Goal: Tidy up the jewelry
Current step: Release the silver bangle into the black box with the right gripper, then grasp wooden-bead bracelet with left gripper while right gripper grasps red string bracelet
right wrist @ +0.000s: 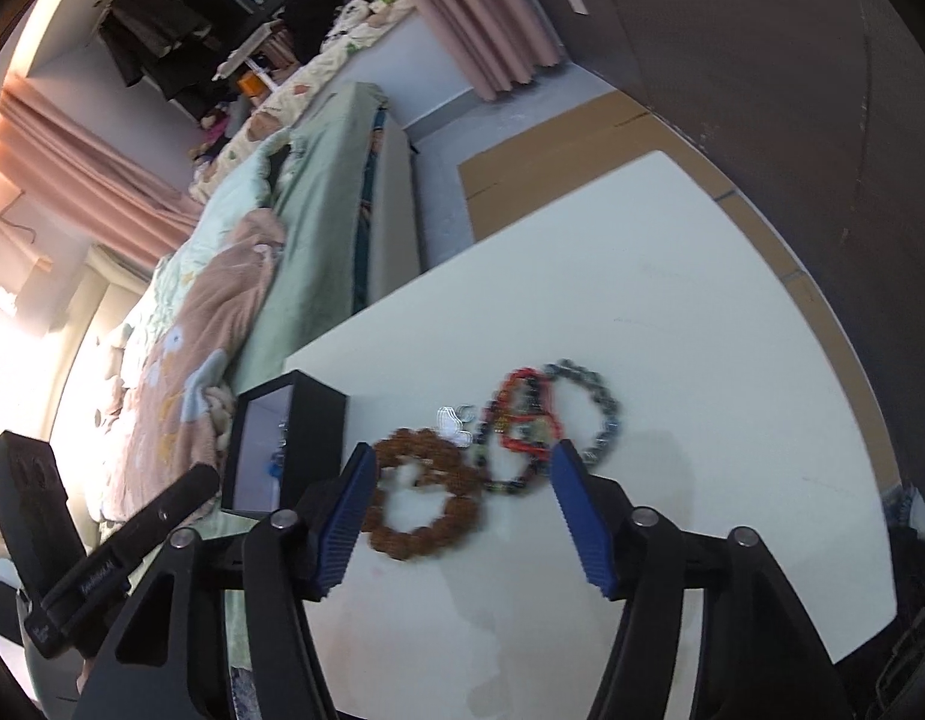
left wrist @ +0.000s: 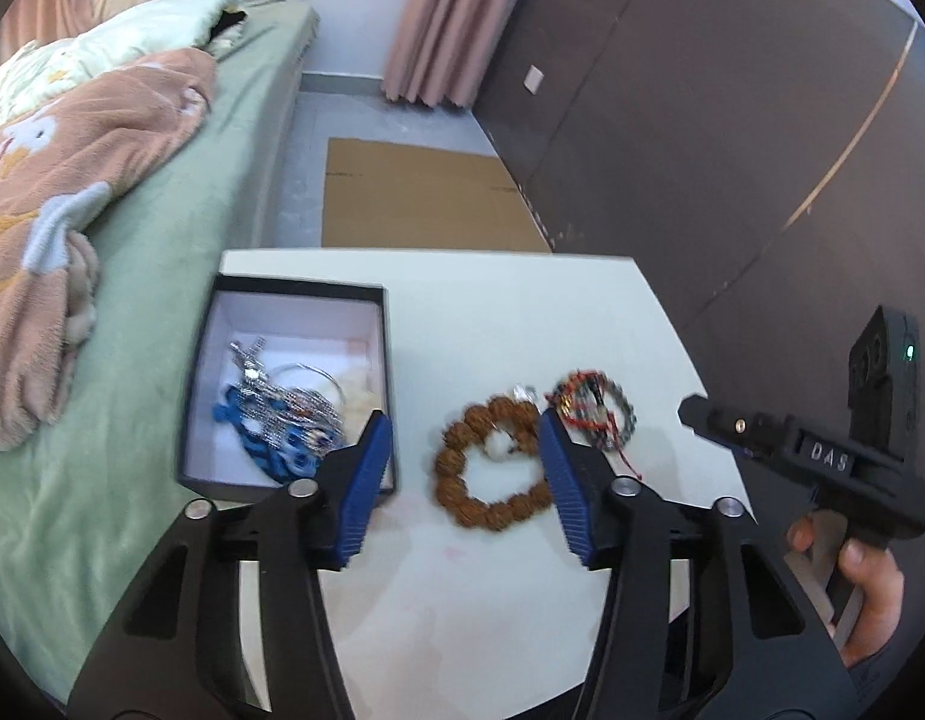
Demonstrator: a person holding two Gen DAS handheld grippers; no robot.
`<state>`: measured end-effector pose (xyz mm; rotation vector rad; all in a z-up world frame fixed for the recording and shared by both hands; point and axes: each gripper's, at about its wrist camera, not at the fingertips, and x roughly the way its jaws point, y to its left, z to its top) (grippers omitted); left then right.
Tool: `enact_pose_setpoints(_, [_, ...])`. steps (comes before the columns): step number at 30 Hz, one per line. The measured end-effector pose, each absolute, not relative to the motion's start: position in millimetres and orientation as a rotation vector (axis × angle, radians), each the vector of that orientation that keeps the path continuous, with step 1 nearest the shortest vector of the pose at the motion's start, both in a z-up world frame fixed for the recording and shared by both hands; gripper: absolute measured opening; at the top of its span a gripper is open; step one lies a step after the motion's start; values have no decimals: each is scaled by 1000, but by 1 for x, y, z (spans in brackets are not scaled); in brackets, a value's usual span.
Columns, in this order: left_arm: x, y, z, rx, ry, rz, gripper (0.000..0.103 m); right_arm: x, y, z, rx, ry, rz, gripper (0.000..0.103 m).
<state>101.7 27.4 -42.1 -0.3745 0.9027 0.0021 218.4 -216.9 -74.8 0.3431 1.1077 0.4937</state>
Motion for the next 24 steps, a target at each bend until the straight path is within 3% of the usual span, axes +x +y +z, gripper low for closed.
enact_pose_setpoints(7, [115, 0, -70, -342, 993, -23, 46, 226, -229, -94, 360, 1160, 463, 41])
enact_pose_setpoints(24, [151, -56, -117, -271, 1065, -103, 46, 237, -251, -103, 381, 1204, 420, 42])
